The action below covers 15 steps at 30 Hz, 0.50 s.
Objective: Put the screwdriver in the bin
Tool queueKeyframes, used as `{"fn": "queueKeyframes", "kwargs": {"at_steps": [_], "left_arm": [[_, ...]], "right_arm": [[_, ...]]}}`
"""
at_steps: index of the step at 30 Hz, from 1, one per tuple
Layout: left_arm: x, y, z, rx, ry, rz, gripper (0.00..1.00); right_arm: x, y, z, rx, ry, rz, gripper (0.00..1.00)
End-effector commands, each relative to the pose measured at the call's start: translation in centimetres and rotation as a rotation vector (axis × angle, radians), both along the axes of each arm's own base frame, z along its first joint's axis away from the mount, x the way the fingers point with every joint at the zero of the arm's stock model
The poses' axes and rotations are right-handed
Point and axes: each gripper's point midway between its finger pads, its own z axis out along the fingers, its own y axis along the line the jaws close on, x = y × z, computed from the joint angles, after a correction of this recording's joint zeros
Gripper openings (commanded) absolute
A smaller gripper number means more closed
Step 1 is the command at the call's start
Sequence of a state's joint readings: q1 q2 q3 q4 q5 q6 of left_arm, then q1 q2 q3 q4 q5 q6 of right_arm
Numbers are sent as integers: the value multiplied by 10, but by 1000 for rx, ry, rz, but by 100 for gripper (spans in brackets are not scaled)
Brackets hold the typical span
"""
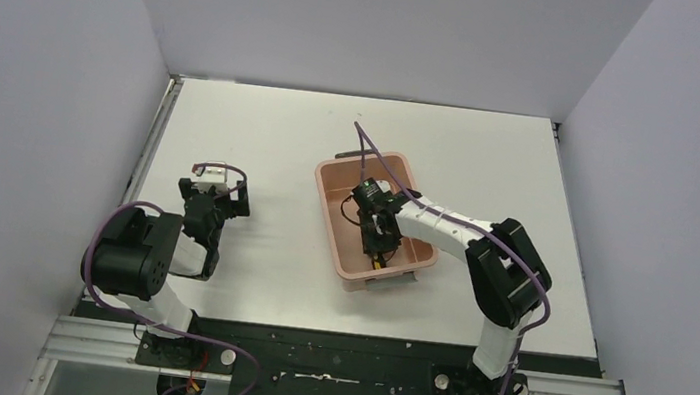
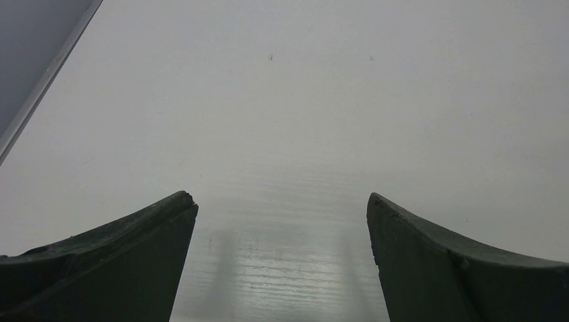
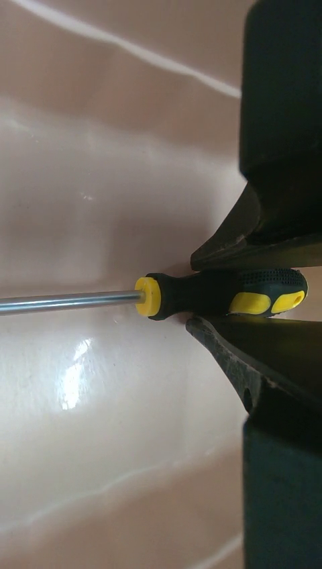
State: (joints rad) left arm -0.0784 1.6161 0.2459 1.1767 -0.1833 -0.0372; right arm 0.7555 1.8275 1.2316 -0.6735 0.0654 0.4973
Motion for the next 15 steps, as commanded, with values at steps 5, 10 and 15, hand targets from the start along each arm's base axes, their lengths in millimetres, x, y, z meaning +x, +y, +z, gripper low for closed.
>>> {"fn": "queueKeyframes", "kwargs": {"at_steps": [5,10,15], "left_arm": [[6,2,13,4,-46,5,97],[6,2,13,5,-47,5,97],[6,2,12,4,-45,4,97]], "right_arm": [[24,11,16,28,-120,-33,39],[34,22,61,60,-217,-27,53],[44,32,118,94,-339,13,89]]}}
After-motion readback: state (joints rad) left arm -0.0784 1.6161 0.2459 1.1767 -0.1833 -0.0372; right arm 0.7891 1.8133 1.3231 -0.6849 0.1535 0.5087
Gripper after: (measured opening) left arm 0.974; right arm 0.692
